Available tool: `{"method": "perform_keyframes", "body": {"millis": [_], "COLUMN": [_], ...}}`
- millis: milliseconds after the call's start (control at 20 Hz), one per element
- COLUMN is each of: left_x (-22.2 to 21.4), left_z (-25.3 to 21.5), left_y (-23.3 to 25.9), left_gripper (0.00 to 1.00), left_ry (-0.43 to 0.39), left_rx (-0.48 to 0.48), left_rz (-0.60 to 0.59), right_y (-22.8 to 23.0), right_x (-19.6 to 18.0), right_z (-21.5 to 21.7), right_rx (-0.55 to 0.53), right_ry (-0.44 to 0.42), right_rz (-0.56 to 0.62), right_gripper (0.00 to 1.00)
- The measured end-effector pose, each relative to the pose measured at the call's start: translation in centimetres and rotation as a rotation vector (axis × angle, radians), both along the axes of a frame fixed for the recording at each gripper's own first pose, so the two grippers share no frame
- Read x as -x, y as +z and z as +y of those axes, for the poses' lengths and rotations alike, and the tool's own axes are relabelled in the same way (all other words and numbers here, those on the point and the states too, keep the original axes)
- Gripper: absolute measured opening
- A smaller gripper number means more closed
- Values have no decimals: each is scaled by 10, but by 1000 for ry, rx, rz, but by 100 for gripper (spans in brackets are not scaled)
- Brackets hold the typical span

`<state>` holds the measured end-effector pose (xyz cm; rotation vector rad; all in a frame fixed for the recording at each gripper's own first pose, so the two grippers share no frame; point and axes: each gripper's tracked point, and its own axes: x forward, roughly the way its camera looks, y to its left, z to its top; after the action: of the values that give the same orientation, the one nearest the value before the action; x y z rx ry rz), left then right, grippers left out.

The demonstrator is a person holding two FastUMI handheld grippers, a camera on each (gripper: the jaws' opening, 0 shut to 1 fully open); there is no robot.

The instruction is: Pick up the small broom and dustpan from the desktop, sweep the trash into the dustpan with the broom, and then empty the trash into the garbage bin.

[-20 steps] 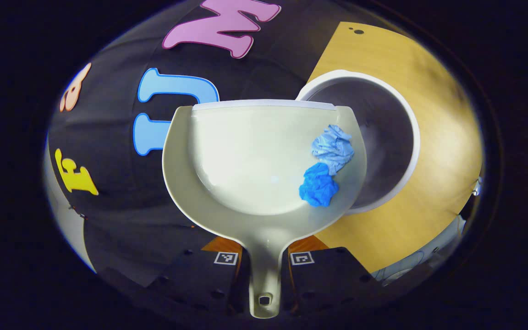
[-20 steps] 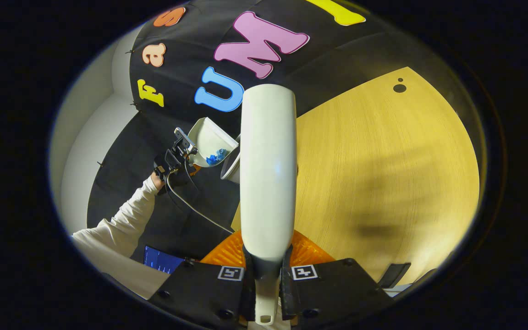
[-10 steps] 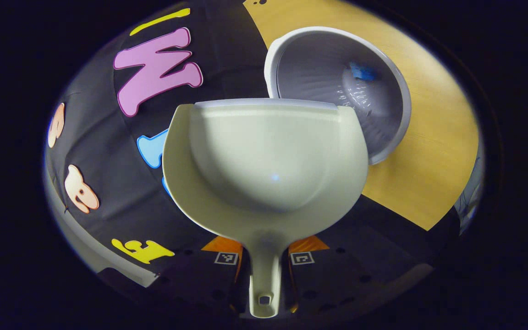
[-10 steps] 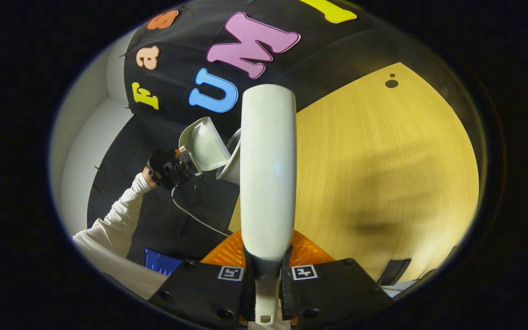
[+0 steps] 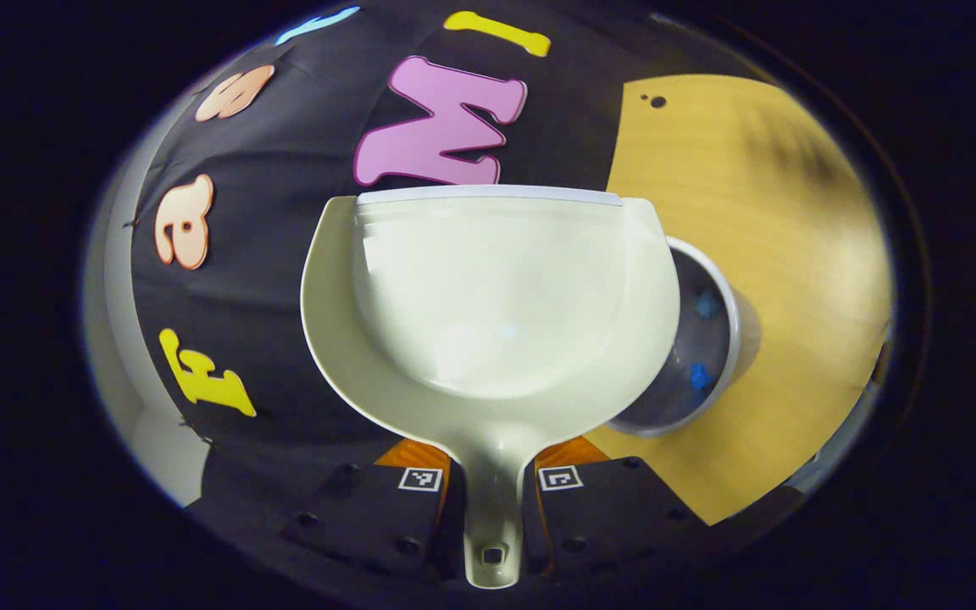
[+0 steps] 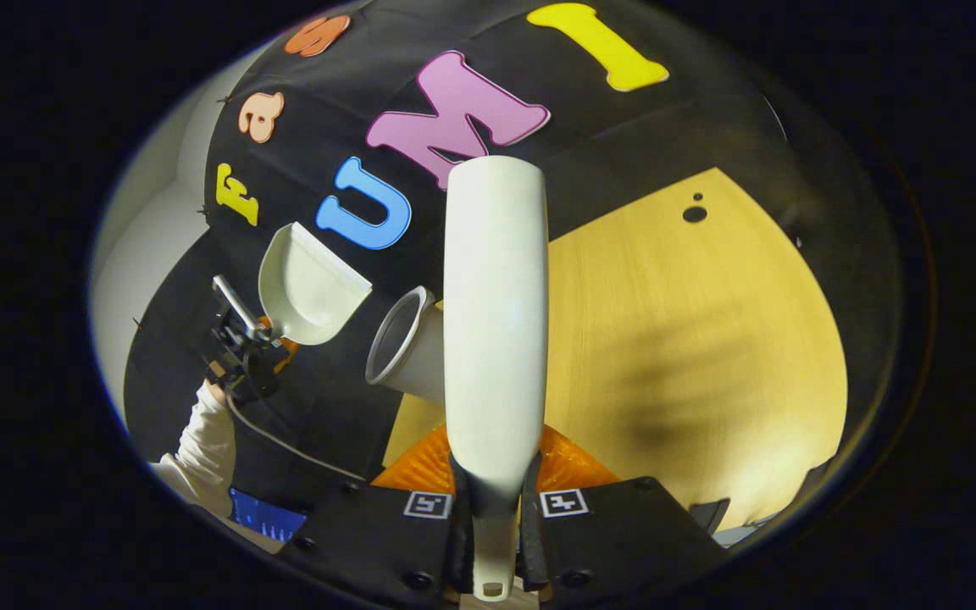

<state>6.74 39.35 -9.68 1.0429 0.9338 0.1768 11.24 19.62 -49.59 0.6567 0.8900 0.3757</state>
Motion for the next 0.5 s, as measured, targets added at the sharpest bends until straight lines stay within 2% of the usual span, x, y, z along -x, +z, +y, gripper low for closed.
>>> {"method": "perform_keyframes", "body": {"millis": [200, 350, 400, 500], "left_x": [5, 9, 14, 25], "left_z": [-93, -144, -159, -197], "left_y": [-21, -21, -28, -55], "left_gripper": [25, 25, 25, 25], "left_ry": [73, 80, 93, 147], "left_rx": [438, 565, 607, 752], "left_rz": [-119, -212, -206, -155], "right_y": [36, 41, 41, 36], "right_x": [-38, -55, -57, -59], "right_z": [-10, -27, -29, -29], "right_rx": [100, 219, 241, 268], "right_ry": [-80, -158, -166, -188], "right_rz": [-110, -165, -166, -161], "right_gripper": [23, 23, 23, 23]}}
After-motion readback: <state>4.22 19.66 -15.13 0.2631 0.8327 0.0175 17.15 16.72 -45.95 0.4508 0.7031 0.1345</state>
